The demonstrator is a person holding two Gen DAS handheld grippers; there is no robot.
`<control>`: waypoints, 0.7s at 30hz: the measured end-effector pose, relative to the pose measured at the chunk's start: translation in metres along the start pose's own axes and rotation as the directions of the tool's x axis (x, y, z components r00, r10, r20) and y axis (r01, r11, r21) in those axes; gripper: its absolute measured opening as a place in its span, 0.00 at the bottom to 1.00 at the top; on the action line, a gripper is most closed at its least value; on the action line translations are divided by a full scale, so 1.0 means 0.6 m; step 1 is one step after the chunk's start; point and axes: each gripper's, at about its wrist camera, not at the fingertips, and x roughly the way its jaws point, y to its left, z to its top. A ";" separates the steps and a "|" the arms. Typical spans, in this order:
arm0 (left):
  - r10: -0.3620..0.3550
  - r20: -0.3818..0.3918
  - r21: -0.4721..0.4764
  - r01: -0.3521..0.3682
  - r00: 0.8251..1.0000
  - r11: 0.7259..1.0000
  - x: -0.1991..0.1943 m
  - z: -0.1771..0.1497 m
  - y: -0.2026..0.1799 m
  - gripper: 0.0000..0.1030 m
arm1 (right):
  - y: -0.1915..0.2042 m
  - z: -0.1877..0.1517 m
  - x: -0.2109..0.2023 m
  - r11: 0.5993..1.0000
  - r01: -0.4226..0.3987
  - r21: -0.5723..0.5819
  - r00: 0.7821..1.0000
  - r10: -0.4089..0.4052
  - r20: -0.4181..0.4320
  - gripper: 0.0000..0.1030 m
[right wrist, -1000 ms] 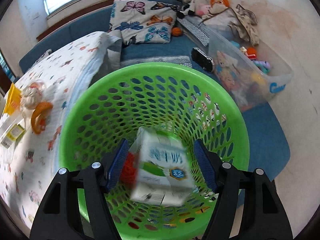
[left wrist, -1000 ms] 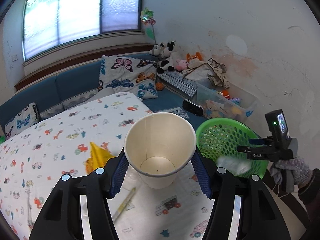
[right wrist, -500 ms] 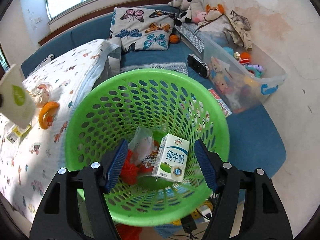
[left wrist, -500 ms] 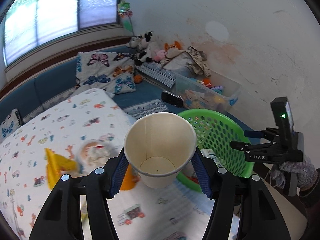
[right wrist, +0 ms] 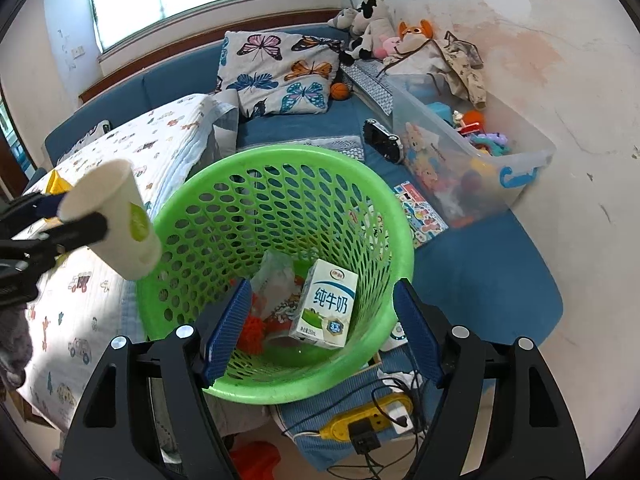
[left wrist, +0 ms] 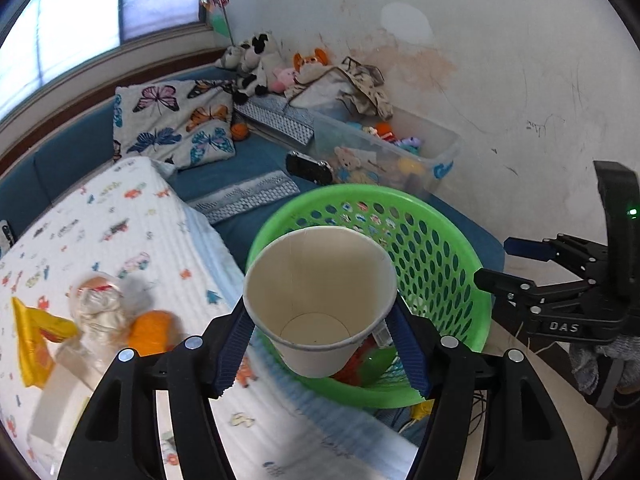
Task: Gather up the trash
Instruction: 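Drop the milk carton into the basket while the left gripper carries the paper cup over, then open the left gripper to drop the paper cup into the green basket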
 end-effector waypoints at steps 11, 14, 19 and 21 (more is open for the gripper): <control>-0.032 -0.008 0.012 0.032 0.999 0.999 0.011 -0.014 -0.015 0.73 | 0.002 -0.007 -0.003 1.000 -0.011 0.005 1.000 0.011 -0.004 0.71; -0.024 0.006 0.014 0.024 1.000 1.000 -0.003 -0.017 -0.007 0.73 | 0.007 -0.007 -0.005 1.000 -0.014 0.001 1.000 0.014 -0.002 0.71; 0.002 0.025 -0.005 -0.002 1.000 1.000 -0.027 -0.025 0.021 0.73 | 0.023 -0.003 -0.011 1.000 -0.024 -0.013 1.000 0.024 0.004 0.71; 0.015 0.030 -0.004 -0.015 0.999 1.000 -0.038 -0.033 0.033 0.73 | 0.030 -0.002 -0.015 0.999 -0.029 -0.018 1.000 0.029 0.011 0.71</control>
